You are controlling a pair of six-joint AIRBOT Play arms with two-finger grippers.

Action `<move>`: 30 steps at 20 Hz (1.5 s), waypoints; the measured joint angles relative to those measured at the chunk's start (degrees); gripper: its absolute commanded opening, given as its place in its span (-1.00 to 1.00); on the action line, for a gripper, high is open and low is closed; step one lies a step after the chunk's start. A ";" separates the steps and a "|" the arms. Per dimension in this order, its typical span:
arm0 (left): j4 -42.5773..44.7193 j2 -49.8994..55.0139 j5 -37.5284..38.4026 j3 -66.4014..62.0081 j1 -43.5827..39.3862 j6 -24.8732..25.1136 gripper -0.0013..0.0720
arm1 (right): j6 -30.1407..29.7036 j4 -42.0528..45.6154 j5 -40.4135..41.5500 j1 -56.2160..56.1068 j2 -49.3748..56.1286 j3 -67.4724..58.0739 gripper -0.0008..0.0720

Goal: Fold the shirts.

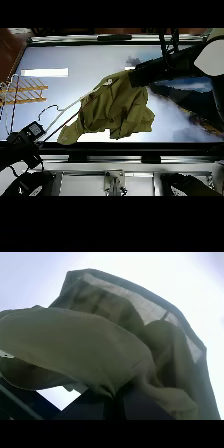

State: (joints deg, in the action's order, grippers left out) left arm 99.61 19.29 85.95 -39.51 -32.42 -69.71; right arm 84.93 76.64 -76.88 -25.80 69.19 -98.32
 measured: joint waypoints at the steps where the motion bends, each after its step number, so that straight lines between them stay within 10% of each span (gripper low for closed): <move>1: -0.85 0.28 -0.39 0.24 0.00 0.31 -0.84 | -0.28 -0.74 0.15 0.00 0.02 0.00 -0.79; 13: -9.92 9.03 -9.38 1.07 0.00 4.07 -0.84 | -3.15 -5.97 4.26 0.02 -0.44 0.00 -0.79; 30: -23.67 7.45 1.77 -2.78 -1.64 5.79 -0.84 | -12.35 4.31 5.44 0.00 -1.86 0.00 -0.79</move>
State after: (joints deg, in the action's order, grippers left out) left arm 75.94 26.74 87.72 -42.28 -34.06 -63.92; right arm 72.58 80.95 -71.44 -25.80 67.33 -98.32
